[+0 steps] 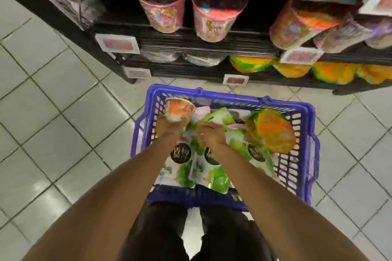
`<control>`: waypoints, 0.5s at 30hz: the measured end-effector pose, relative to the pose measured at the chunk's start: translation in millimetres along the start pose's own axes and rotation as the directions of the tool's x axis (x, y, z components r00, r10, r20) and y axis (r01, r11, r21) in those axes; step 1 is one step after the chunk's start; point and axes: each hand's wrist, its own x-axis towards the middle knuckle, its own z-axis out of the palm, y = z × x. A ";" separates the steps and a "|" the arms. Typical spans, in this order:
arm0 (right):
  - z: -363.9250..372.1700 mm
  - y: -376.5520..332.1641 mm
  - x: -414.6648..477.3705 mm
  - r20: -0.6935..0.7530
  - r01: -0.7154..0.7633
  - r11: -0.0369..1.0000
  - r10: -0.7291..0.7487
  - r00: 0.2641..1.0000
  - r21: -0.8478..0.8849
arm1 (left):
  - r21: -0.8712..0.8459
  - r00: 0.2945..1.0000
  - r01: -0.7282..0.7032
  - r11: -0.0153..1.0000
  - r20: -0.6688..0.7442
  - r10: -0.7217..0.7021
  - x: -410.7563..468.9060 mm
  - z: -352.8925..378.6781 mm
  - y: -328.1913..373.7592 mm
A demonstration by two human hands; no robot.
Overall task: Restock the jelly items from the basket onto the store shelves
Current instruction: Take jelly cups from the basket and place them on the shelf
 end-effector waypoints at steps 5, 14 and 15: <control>-6.0 -0.4 -13.9 0.027 -0.053 0.994 0.051 0.998 0.091 | 0.167 1.000 0.015 0.986 0.019 -0.018 -11.7 -8.0 0.0; -11.8 -6.3 -40.0 -0.086 -0.062 0.969 0.043 0.995 -0.238 | -0.291 0.886 0.388 0.874 0.378 -0.268 -50.8 -31.7 -24.8; -13.3 -3.0 -44.3 -0.057 -0.112 0.982 0.104 0.993 -0.152 | -0.336 0.854 0.421 0.842 0.460 -0.243 -62.3 -34.0 -27.7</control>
